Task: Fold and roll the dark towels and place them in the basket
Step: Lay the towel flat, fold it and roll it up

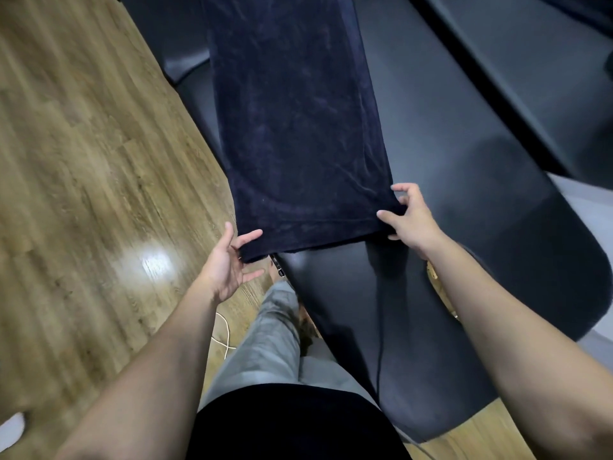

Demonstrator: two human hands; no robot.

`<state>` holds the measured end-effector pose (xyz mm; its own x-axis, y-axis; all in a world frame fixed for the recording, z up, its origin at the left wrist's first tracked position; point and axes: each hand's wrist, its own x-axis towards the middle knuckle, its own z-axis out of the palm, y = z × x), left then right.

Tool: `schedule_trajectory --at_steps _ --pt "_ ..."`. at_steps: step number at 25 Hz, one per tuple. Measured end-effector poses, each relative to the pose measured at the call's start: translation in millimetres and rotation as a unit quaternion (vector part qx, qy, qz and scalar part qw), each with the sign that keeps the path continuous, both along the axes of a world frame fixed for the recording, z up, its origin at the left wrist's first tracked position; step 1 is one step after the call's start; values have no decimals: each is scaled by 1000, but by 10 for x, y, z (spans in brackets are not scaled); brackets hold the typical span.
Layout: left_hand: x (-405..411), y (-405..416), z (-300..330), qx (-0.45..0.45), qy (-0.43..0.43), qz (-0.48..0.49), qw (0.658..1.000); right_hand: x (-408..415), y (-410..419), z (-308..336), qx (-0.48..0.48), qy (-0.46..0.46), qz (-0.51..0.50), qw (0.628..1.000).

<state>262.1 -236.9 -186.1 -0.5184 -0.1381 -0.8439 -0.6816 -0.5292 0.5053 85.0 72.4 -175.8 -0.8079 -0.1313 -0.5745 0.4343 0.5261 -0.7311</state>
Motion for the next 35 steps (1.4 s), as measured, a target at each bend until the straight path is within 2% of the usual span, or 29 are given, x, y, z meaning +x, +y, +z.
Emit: schedule_trajectory --at_steps 2,4,6,8,12,15,19,20,22,24,25,26,27,28,29,30,31,32,33,35 --pt "12 34 9 2 -11 0 1000 27 -30 0 -37 22 -7 999" --pt "-13 20 48 -3 -18 -1 1000 54 -27 37 -114 35 -86 989" --pt "-60 -63 110 -7 -14 13 1000 49 -47 84 -218 -22 -191 957" --pt "-141 -165 169 3 -2 29 1000 -9 -74 132 -274 -71 -262 922" --pt "-275 -270 207 21 20 47 998 -161 -132 202 -317 -111 -306 891" --pt "-348 -276 238 39 35 74 996 -284 -181 211 -305 -151 -348 874" --pt "-562 -337 344 72 81 143 984 -524 -302 212 -350 -162 -464 797" --pt "-626 -355 350 87 91 161 979 -559 -339 220 -356 -153 -478 788" --pt "-743 -365 350 104 102 189 971 -542 -424 226 -326 -108 -465 816" --pt "-794 -293 323 79 106 201 971 -462 -480 182 -274 -20 -398 875" --pt "-801 -212 318 21 115 196 974 -415 -484 153 -232 47 -340 910" --pt "-788 -107 312 -84 135 175 972 -355 -467 113 -164 136 -248 945" --pt "-755 0 277 -228 169 123 951 -283 -431 67 -88 241 -127 958" --pt "-719 104 222 -384 215 34 897 -204 -395 17 -19 350 4 937" --pt "-697 195 145 -519 260 -88 810 -136 -367 -45 39 441 127 888" --pt "-698 277 78 -618 284 -208 703 -91 -360 -110 95 495 225 834" --pt "-723 336 16 -674 278 -303 614 -52 -370 -161 150 511 299 792" --pt "-771 373 -21 -698 248 -375 557 -48 -374 -261 203 496 352 767" --pt "-837 383 -30 -705 203 -434 523 -57 -390 -292 251 468 390 752" --pt "-969 313 -57 -708 116 -505 480 -145 -422 -318 303 425 432 735"
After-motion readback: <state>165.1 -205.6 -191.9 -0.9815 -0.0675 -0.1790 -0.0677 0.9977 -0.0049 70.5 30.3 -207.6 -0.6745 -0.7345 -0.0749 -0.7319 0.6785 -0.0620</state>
